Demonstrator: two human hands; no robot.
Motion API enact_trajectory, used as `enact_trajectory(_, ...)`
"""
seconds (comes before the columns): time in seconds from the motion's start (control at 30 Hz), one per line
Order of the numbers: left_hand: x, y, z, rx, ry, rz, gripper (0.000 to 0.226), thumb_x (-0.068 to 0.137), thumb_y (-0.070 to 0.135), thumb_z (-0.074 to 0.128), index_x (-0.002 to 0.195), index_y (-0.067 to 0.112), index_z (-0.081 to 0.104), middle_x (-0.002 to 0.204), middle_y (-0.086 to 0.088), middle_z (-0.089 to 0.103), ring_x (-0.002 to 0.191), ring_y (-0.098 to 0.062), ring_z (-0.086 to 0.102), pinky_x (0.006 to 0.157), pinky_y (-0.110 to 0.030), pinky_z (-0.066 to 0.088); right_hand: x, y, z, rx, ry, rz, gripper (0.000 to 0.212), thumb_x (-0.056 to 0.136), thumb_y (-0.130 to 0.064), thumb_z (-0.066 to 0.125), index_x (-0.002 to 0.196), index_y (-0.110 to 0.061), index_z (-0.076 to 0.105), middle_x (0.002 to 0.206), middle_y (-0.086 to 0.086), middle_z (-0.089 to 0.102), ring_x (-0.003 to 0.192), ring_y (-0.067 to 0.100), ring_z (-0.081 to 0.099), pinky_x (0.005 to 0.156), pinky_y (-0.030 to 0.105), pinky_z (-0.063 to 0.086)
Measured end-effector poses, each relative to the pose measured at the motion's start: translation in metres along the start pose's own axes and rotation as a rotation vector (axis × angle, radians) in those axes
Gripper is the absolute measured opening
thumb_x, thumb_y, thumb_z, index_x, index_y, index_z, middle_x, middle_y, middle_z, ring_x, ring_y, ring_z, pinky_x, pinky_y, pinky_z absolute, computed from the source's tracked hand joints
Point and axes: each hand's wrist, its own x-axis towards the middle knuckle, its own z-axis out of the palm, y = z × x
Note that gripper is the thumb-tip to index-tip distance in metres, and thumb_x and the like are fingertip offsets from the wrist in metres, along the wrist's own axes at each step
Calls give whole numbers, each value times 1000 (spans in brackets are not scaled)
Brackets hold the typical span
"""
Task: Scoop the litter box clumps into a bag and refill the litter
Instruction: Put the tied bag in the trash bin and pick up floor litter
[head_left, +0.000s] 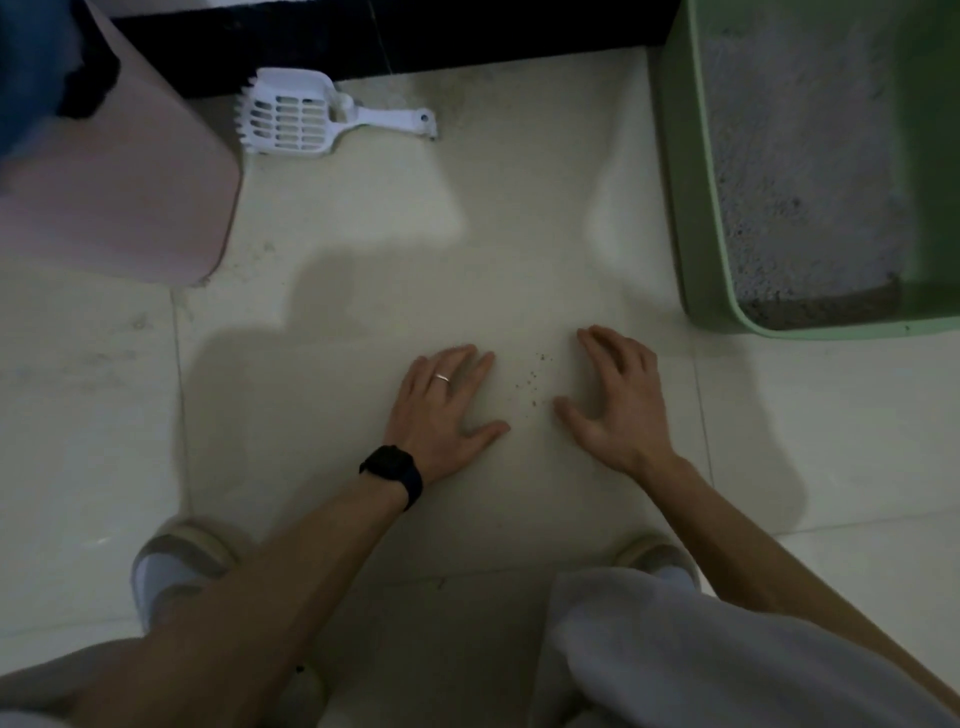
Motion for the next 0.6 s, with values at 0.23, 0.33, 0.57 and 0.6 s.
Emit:
enact_trajectory(0.23, 15, 2, -6, -15, 74, 9, 70, 69, 72, 67, 129, 37, 60, 125, -1, 56, 115, -25, 49, 99, -37, 26, 14, 0, 4, -274, -132, -132, 102, 67, -89, 50, 151, -32, 33, 143, 3, 38, 126, 26, 35, 101, 41, 36)
enact_trajectory(0.33, 17, 4, -8, -18, 69, 13, 65, 69, 72, 66, 126, 41, 62, 125, 1, 55, 115, -23, 45, 99, -35, 25, 18, -8, 6, -198, -131, -204, 89, 70, -79, 61, 144, -31, 48, 138, 2, 48, 120, 27, 42, 96, 39, 40)
enact_trajectory(0.57, 21, 7, -8, -56, 61, 46, 38, 72, 66, 69, 106, 48, 71, 119, 7, 57, 109, -20, 43, 94, -32, 23, 4, -5, 15, 44, 33, -328, 29, 85, -31, 76, 110, -16, 77, 109, 5, 69, 98, 29, 59, 82, 40, 52)
enact_trajectory(0.6, 21, 8, -7, -68, 66, 65, 33, 74, 62, 70, 103, 47, 72, 117, 7, 58, 107, -20, 44, 92, -31, 25, 3, -5, 17, 52, 67, -348, 23, 86, -27, 76, 106, -15, 78, 103, 4, 70, 93, 28, 60, 78, 38, 53)
